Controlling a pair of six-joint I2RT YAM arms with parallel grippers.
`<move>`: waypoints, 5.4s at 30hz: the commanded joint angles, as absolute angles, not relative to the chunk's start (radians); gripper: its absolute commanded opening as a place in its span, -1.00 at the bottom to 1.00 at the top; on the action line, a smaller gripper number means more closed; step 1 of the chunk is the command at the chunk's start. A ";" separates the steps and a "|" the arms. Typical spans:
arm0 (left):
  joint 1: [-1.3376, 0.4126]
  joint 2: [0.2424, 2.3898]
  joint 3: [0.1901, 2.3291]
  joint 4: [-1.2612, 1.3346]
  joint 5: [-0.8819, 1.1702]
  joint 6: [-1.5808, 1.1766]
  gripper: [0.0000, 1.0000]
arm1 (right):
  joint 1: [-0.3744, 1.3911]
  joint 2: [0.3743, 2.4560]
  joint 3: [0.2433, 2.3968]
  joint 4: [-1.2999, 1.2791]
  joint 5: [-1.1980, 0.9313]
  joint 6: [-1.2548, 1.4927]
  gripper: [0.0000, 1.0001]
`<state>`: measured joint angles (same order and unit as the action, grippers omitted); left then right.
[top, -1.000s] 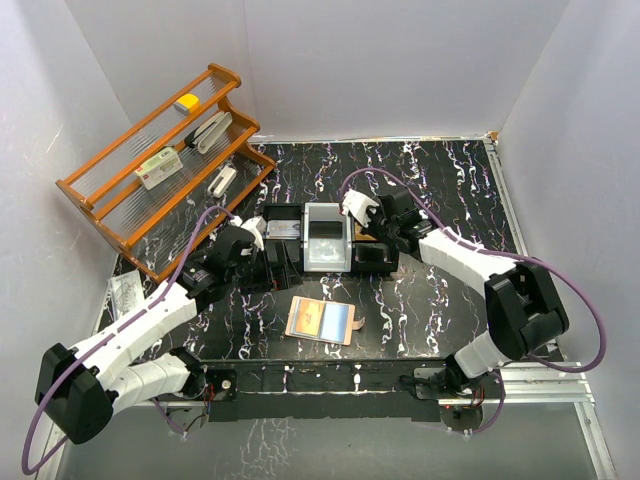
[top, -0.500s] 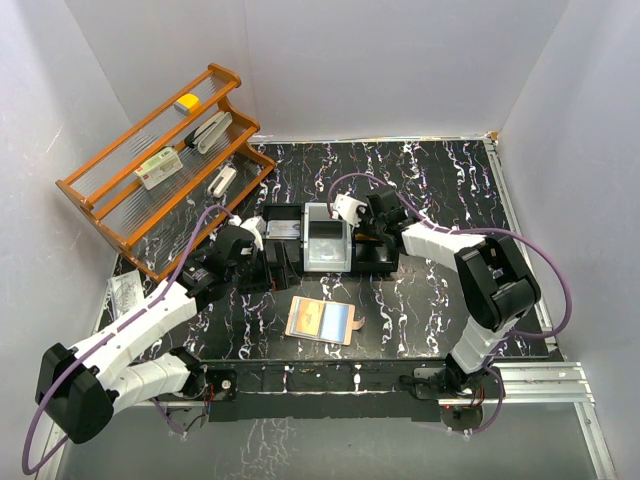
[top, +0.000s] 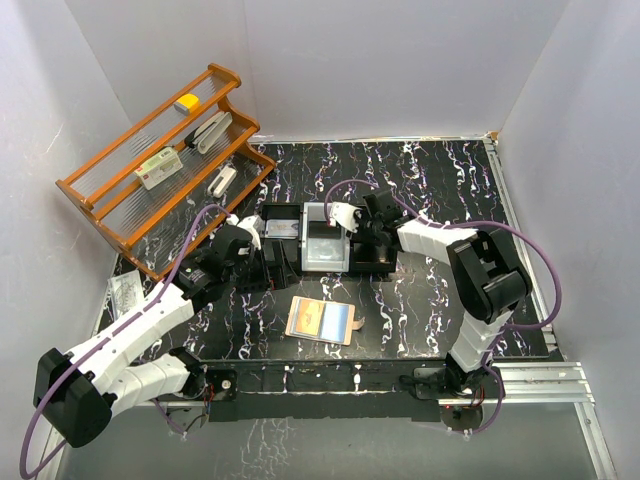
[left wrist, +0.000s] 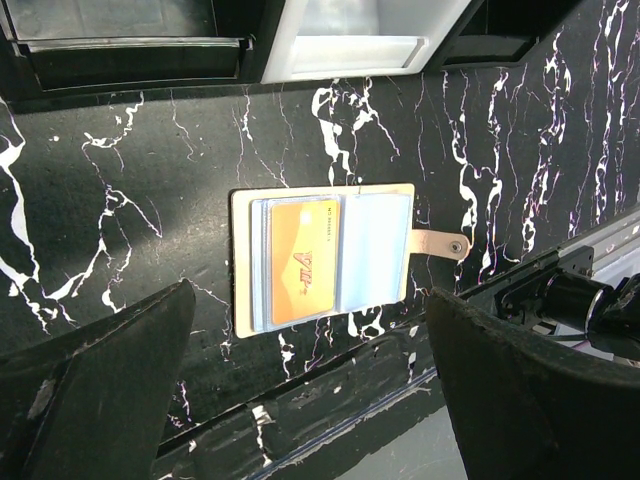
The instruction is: Take the credit cards out of the card holder
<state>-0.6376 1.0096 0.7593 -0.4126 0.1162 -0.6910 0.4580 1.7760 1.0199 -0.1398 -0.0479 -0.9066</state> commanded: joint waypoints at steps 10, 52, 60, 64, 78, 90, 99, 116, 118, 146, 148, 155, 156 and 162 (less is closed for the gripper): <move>-0.631 0.996 0.785 -0.432 0.126 -0.680 0.97 | 0.463 1.794 1.071 -0.120 0.001 -0.895 -0.29; -0.631 1.117 0.720 -0.388 0.205 -0.745 0.97 | 0.445 1.051 0.555 0.129 -0.409 1.030 0.67; -0.631 1.172 0.703 -0.344 0.263 -0.750 0.89 | 0.736 1.077 0.492 0.097 -0.150 1.176 0.69; -0.631 1.185 0.696 -0.340 0.264 -0.758 0.82 | 0.830 1.131 0.463 0.147 -0.088 1.264 0.41; -0.630 1.239 0.696 -0.336 0.301 -0.751 0.48 | 0.936 1.366 0.489 0.282 -0.101 1.292 -0.08; -0.631 1.276 0.680 -0.280 0.368 -0.739 0.17 | 0.936 1.495 0.474 0.305 -0.147 1.283 -0.17; -0.632 1.351 0.649 -0.229 0.432 -0.724 -0.15 | 0.935 1.475 0.463 0.261 -0.108 1.290 -0.41; -0.638 1.454 0.633 -0.262 0.408 -0.693 -0.65 | 0.934 1.492 0.455 0.309 -0.123 1.304 -0.60; -0.639 1.456 0.635 -0.267 0.408 -0.690 -0.69 | 0.934 1.491 0.457 0.312 -0.127 1.304 -0.60; -0.646 1.478 0.683 -0.349 0.363 -0.628 -1.00 | 0.927 1.430 0.525 0.108 -0.093 1.183 -1.00; -0.646 1.477 0.683 -0.352 0.362 -0.628 -1.00 | 0.920 1.420 0.516 0.100 -0.090 1.184 -1.00; -0.646 1.462 0.676 -0.330 0.377 -0.640 -1.00 | 0.913 1.413 0.500 0.188 -0.146 1.187 -0.79; -0.646 1.461 0.676 -0.326 0.378 -0.641 -1.00 | 0.912 1.417 0.506 0.204 -0.157 1.183 -0.73; -0.647 1.469 0.681 -0.326 0.382 -0.639 -1.00 | 0.913 1.501 0.561 0.208 -0.196 1.155 -0.55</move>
<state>-0.6392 1.4654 0.6750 -0.2840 0.3973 -0.6506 0.9150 1.4544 0.5037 0.1539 -0.1680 1.1809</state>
